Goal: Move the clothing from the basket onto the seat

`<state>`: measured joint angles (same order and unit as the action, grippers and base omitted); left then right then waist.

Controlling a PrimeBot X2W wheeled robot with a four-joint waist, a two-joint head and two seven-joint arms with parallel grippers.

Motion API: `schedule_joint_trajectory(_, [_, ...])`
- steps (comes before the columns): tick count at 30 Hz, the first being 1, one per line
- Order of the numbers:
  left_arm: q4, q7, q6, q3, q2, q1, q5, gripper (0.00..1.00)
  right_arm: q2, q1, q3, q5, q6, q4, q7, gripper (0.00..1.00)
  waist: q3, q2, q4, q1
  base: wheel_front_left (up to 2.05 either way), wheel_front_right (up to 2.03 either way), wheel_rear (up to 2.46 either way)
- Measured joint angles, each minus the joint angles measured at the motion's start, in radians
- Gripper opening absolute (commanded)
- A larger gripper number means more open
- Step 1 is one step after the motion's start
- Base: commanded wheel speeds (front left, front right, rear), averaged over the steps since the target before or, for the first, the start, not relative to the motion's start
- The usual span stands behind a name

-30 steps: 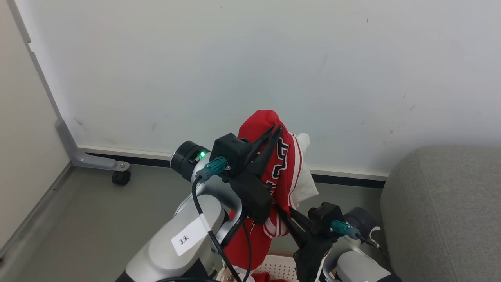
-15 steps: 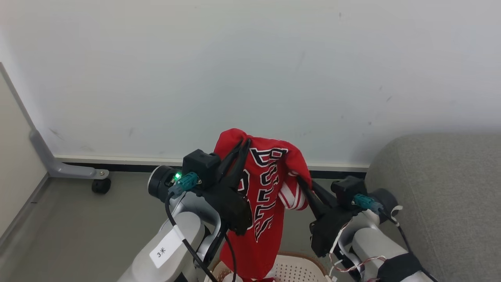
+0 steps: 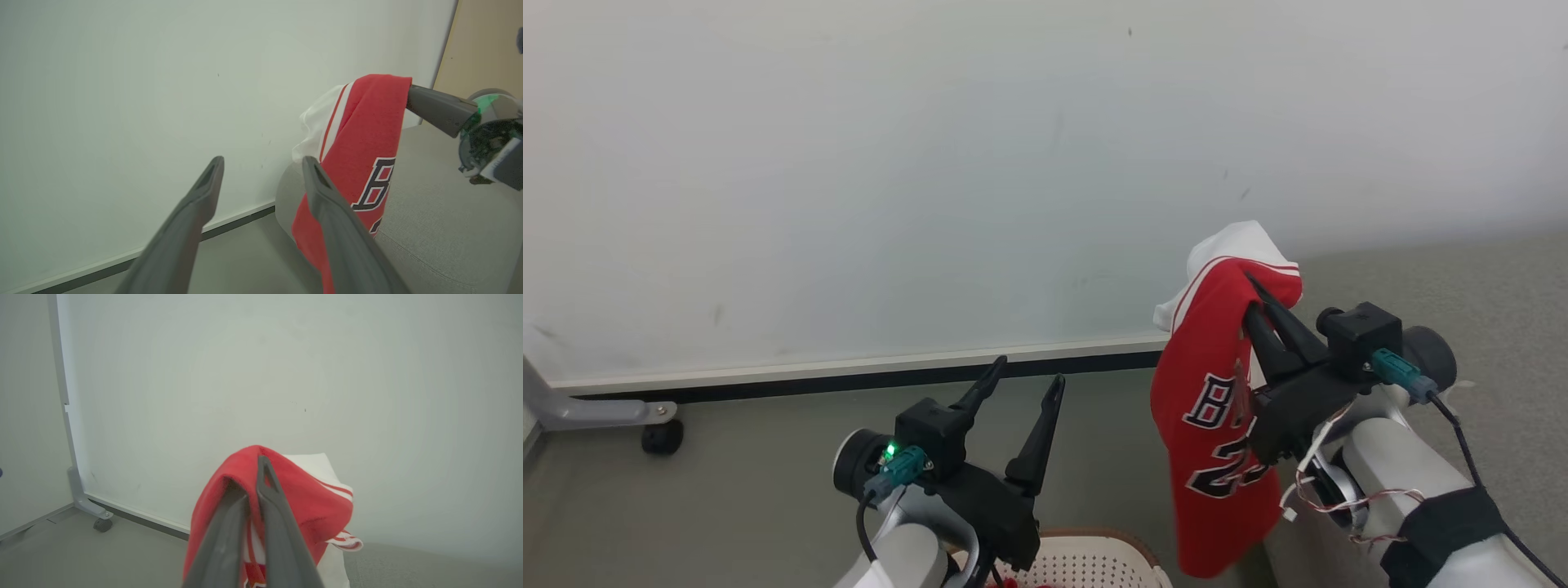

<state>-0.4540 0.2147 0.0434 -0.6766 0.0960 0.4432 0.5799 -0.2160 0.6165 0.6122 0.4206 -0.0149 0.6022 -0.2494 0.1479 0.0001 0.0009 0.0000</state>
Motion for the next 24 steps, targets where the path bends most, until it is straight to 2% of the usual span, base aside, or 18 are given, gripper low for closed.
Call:
schedule_joint_trajectory(5, [0.035,0.007,-0.001,-0.022,0.0,-0.073,0.0,1.0,-0.088,-0.087,-0.034,-0.024,0.043,-0.111,0.0,0.0,0.003,0.0,-0.062,0.0,0.0,0.0,0.0])
schedule_joint_trajectory(10, [0.054,0.017,-0.001,-0.043,-0.002,-0.111,0.0,1.0,-0.162,-0.146,-0.073,-0.027,0.069,-0.203,0.0,0.0,0.003,0.0,-0.118,0.0,0.0,0.0,0.0])
schedule_joint_trajectory(18, [0.074,0.017,-0.009,-0.087,-0.019,-0.151,-0.001,1.0,-0.234,-0.253,-0.121,-0.012,0.078,-0.341,-0.005,0.0,-0.004,0.0,-0.209,-0.0001,0.0,0.0,0.0])
schedule_joint_trajectory(24, [0.077,0.017,-0.018,-0.117,-0.028,-0.148,-0.012,1.0,-0.261,-0.291,-0.159,0.016,0.087,-0.38,-0.005,0.0,-0.033,-0.0001,-0.217,0.0,0.0,0.0,0.0])
